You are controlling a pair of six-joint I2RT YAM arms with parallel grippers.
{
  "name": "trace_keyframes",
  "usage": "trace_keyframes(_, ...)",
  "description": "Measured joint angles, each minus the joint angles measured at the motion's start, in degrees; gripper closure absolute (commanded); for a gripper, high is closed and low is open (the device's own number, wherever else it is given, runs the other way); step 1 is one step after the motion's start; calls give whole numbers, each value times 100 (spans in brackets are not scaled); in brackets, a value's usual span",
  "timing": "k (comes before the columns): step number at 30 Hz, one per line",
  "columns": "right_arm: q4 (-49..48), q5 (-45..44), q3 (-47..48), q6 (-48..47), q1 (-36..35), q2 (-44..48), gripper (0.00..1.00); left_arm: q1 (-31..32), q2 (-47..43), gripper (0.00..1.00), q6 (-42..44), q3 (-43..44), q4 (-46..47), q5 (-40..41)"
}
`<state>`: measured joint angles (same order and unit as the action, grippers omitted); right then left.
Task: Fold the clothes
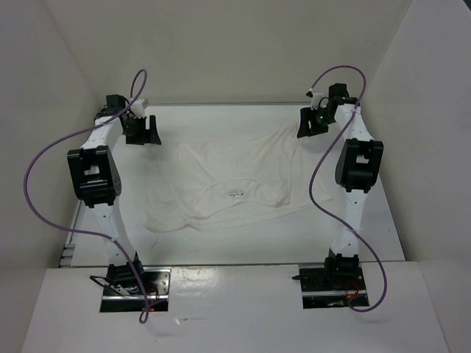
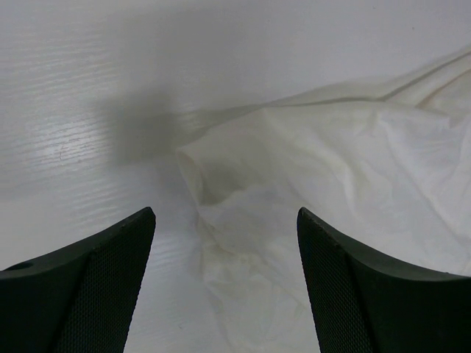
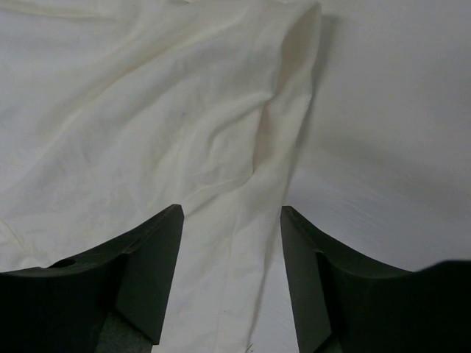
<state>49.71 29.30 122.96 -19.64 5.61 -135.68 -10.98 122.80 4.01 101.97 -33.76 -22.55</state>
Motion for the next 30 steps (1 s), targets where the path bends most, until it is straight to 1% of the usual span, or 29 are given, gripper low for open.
trace_keyframes(3, 9, 55, 83, 35, 31, -201, 42, -4, 136, 16, -20, 101, 48, 42)
trace_keyframes(5, 39, 94, 125, 46, 39, -323, 42, -4, 201, 19, -76, 103, 50, 55)
trace_keyframes(8, 46, 153, 157, 52, 44, -479, 42, -4, 302, 21, -129, 103, 50, 76)
trace_keyframes(14, 92, 184, 192, 55, 44, -546, 42, -2, 455, 30, -144, 103, 52, 133)
trace_keyframes(18, 94, 201, 229, 52, 44, -546, 42, -4, 529, 46, -149, 103, 33, 151)
trace_keyframes(19, 94, 203, 229, 55, 44, -546, 42, -4, 538, 56, -151, 103, 31, 153)
trace_keyframes(22, 98, 203, 229, 55, 44, -546, 42, -2, 538, 75, -162, 103, 26, 164)
trace_keyframes(23, 98, 203, 229, 55, 44, -546, 42, -2, 538, 85, -166, 101, 33, 166)
trace_keyframes(24, 96, 203, 229, 55, 44, -546, 42, -4, 538, 90, -142, 87, 42, 168)
trace_keyframes(27, 96, 205, 229, 55, 44, -546, 42, -2, 535, 100, -138, 9, 57, 173)
trace_keyframes(30, 96, 208, 229, 52, 42, -546, 42, -11, 522, 100, -131, -164, 70, 195)
